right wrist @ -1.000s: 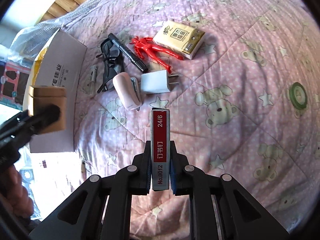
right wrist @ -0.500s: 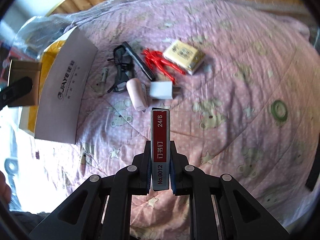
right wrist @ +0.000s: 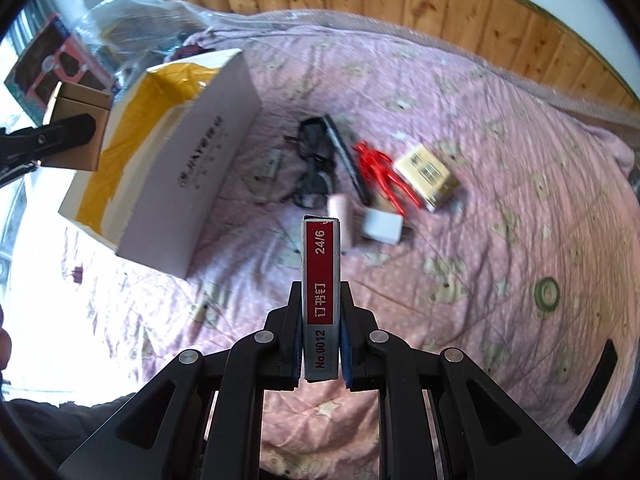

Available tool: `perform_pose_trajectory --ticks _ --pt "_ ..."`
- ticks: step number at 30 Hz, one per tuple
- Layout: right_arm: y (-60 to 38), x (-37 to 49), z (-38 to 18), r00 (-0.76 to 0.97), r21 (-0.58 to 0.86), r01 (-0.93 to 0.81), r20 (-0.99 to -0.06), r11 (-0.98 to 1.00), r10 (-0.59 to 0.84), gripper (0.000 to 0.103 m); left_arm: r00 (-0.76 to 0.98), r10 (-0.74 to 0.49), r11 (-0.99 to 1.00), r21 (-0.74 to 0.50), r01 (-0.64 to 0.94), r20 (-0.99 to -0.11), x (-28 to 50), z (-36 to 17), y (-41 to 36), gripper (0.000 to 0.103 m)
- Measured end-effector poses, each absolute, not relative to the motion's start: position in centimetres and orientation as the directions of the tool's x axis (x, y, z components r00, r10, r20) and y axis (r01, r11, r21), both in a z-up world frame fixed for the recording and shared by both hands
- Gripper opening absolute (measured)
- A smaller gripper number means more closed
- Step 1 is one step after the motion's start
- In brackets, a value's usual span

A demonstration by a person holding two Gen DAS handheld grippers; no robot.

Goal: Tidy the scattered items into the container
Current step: 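Carry the gold tin and red staple box over the white box with both tools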

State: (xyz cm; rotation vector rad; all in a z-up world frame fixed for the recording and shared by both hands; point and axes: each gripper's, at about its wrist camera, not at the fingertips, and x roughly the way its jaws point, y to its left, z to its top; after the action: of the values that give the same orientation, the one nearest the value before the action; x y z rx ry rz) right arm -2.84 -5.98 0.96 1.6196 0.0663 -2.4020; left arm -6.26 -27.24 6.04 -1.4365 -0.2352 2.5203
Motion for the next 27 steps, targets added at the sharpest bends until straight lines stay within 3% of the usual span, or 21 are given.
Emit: perform_pose_trajectory --ticks 27 --pt "-18.9 -5.0 6.4 -0.355 0.126 0.466 -0.88 -0.876 -0.316 0.016 -0.552 0.237 -0.951 -0.307 0.036 -0.799 -4.6 7.4 -36.5 0.052"
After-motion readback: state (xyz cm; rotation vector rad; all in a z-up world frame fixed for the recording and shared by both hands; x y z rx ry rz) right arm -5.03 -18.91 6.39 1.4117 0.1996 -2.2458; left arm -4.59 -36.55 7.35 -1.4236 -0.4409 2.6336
